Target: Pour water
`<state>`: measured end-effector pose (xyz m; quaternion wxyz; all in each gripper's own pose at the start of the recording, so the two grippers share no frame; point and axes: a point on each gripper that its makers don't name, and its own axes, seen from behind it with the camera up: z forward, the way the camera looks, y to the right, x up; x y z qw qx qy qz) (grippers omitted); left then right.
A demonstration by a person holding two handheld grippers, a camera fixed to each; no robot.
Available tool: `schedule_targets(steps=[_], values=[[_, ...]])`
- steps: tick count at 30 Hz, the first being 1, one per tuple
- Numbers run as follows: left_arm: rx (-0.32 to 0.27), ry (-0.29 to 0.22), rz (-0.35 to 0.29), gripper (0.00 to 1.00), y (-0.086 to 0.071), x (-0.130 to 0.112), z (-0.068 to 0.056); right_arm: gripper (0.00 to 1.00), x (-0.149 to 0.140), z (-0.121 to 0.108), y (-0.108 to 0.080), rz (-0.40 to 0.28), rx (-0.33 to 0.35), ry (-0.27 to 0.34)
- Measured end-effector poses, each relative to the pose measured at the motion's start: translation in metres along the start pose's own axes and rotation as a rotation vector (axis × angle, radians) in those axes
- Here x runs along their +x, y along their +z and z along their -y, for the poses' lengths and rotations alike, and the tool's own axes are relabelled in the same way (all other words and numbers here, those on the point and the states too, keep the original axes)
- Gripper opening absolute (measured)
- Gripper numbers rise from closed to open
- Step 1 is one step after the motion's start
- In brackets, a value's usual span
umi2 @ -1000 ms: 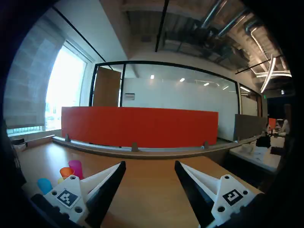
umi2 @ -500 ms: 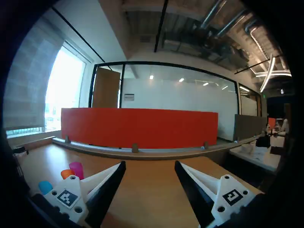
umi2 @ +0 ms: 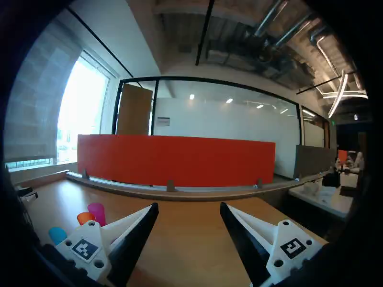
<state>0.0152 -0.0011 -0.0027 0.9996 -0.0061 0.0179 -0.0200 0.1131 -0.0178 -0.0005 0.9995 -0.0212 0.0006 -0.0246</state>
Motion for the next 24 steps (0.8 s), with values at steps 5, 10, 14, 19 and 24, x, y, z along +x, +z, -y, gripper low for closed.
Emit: schedule_targets(steps=[5,10,14,19,24], values=[[0.009,0.024,0.016,0.91,0.001,-0.007,0.003,1.00,-0.002,0.000,0.000,0.005,-0.006,-0.001],[0.009,0.035,0.025,0.91,0.001,-0.010,0.001,1.00,-0.001,0.000,0.000,0.005,-0.005,0.008],[0.015,0.036,0.032,0.91,0.002,-0.012,0.003,1.00,0.000,0.001,0.000,0.003,-0.002,0.007],[0.016,0.037,0.033,0.91,0.003,-0.012,0.003,1.00,0.003,0.001,-0.001,0.000,0.000,0.002],[0.014,0.038,0.034,0.91,0.003,-0.013,0.002,1.00,0.003,0.000,-0.002,-0.005,0.005,0.002]])
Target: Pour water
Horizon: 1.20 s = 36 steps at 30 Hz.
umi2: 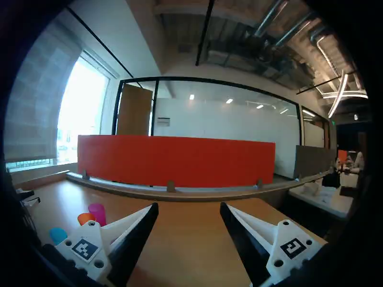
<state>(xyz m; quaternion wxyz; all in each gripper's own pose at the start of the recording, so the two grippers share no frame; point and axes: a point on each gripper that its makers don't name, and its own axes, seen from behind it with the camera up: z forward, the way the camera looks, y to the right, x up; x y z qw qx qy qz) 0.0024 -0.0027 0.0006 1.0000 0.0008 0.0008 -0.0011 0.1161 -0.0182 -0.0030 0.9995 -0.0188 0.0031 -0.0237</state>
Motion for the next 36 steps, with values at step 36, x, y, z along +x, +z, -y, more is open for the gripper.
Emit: schedule_targets(steps=[36], values=[[0.000,0.002,0.002,0.91,0.001,-0.001,0.000,1.00,-0.025,0.005,-0.001,-0.081,0.047,0.012]])
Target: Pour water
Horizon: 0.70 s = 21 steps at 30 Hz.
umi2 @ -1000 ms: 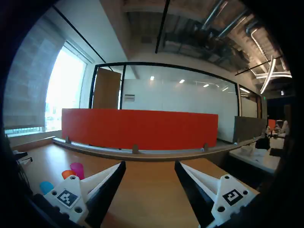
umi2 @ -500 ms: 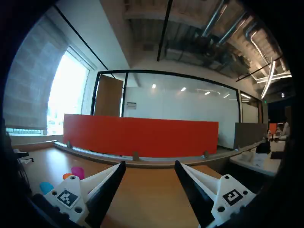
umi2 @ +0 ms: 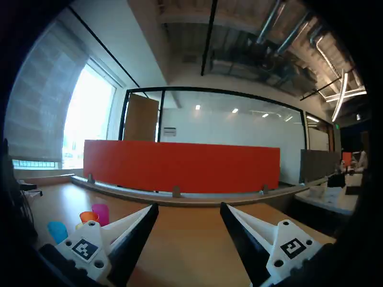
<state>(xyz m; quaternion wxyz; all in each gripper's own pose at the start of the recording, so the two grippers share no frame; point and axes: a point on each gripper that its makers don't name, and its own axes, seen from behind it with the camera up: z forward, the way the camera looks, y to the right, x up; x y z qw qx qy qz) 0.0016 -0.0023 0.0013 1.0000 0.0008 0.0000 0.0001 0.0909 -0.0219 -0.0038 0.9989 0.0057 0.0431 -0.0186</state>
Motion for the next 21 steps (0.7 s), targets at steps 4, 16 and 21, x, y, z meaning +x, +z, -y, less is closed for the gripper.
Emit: schedule_targets(steps=[4,16,21], values=[[0.000,0.000,0.000,0.91,0.000,0.000,0.000,1.00,-0.014,0.000,0.001,0.012,0.001,0.031],[0.000,0.000,0.000,0.91,0.000,0.000,0.000,0.99,-0.060,-0.017,-0.006,0.062,-0.017,0.065],[0.000,0.000,0.000,0.91,0.000,0.000,0.000,0.99,-0.069,-0.019,-0.005,0.057,-0.019,0.043]])
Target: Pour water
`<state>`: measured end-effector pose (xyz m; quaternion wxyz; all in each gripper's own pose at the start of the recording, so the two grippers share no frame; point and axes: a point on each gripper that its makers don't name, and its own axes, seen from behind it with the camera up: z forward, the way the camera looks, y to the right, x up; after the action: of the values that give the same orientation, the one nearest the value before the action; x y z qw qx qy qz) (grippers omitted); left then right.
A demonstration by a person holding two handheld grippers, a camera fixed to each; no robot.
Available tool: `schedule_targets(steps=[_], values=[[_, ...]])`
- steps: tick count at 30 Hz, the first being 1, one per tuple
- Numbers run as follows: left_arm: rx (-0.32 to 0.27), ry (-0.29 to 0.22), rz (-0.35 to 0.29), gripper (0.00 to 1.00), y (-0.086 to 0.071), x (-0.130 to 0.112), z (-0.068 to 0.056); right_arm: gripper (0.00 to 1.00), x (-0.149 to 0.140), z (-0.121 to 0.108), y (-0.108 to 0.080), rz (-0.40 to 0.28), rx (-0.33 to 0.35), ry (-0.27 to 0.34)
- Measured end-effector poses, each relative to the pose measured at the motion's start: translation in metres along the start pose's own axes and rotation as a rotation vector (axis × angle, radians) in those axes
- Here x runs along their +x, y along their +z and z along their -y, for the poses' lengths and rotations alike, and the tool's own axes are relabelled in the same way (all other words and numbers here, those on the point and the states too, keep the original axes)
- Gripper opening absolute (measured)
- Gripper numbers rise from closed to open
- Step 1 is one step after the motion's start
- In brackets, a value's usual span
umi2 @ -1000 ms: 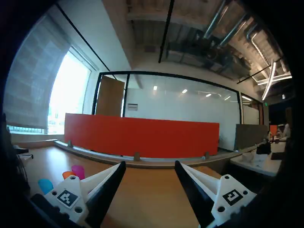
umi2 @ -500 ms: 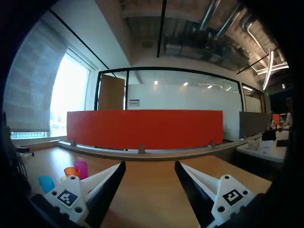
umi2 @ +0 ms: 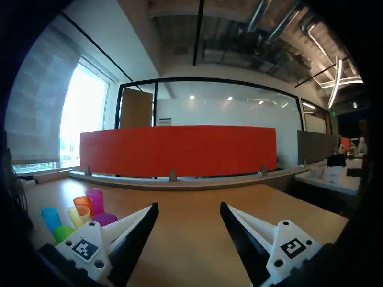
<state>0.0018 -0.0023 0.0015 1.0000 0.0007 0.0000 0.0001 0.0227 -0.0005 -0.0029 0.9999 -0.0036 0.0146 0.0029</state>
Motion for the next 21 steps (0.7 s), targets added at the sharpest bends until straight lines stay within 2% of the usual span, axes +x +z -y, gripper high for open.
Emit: schedule_targets(steps=[6,21], values=[[0.000,0.000,0.000,0.92,0.000,0.000,0.000,0.99,-0.004,0.001,0.003,-0.004,0.004,-0.013],[0.000,0.000,0.000,0.92,0.000,0.000,0.000,1.00,-0.022,-0.004,0.005,0.024,0.002,0.001]])
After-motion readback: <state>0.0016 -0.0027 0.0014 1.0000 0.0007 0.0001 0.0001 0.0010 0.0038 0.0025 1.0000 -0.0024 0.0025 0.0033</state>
